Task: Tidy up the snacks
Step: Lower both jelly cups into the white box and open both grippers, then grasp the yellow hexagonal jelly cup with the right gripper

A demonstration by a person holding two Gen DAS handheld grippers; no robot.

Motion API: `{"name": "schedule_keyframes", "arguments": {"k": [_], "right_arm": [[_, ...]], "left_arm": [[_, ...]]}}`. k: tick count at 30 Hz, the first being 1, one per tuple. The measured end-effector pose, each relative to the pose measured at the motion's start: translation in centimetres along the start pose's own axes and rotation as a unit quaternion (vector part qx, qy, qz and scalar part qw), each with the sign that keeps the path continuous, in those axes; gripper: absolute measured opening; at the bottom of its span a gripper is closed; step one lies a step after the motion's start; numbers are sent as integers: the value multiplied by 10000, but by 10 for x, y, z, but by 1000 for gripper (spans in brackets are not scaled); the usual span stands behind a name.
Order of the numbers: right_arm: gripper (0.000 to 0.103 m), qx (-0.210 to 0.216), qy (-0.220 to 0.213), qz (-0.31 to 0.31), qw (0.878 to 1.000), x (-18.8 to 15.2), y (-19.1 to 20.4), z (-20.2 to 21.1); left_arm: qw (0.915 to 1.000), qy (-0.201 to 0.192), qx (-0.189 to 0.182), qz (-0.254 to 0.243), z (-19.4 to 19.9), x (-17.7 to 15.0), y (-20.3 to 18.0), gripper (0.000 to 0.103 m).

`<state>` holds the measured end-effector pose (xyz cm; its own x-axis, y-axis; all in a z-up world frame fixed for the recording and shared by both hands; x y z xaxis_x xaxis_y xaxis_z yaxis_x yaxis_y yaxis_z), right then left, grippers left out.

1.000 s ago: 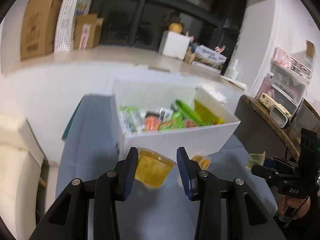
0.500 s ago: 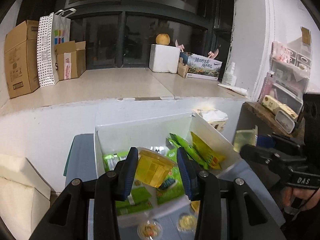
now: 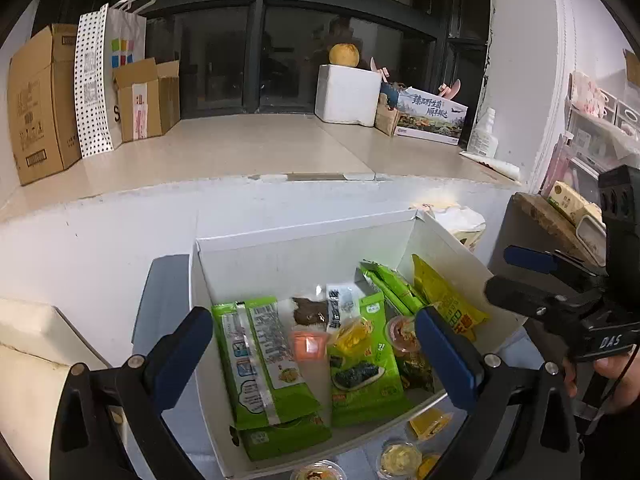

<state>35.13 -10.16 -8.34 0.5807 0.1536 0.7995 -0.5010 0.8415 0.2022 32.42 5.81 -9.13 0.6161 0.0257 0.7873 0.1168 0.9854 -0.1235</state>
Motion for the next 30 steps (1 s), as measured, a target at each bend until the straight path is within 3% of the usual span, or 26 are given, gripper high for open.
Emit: {"name": "schedule_keyframes", "arguments": {"k": [10,15,17,23,30], "right_arm": [[103,7,-89,45,10000,-14,8,39],[103,-55,43,115,9999,-58,20,65],[103,-257,252,87,9993,-84,25,69],[103,-343,774,42,9964,-150,39,62],[103,-561,991,91,9935,-171,45,45]], "left_arm": [[9997,-71,-5,228,31,-13,-1,103],[9995,39,-90,287,59,-55,-15,103],[9994,97,-69,322,67,-75,-21,103],[9979,406,34,510,84,-134,-25,103],[9962,489,182,695,96,-157,-14,103]]}}
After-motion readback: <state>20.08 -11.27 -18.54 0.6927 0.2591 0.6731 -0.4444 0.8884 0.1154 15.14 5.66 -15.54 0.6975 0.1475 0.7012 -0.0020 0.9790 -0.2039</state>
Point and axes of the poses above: each gripper's, at about its wrist camera, not at the fingertips, and z roughly against the way its jaws point, y to its left, x to its top, the point moved 9 cm from there along -z, roughly the way its jaws point
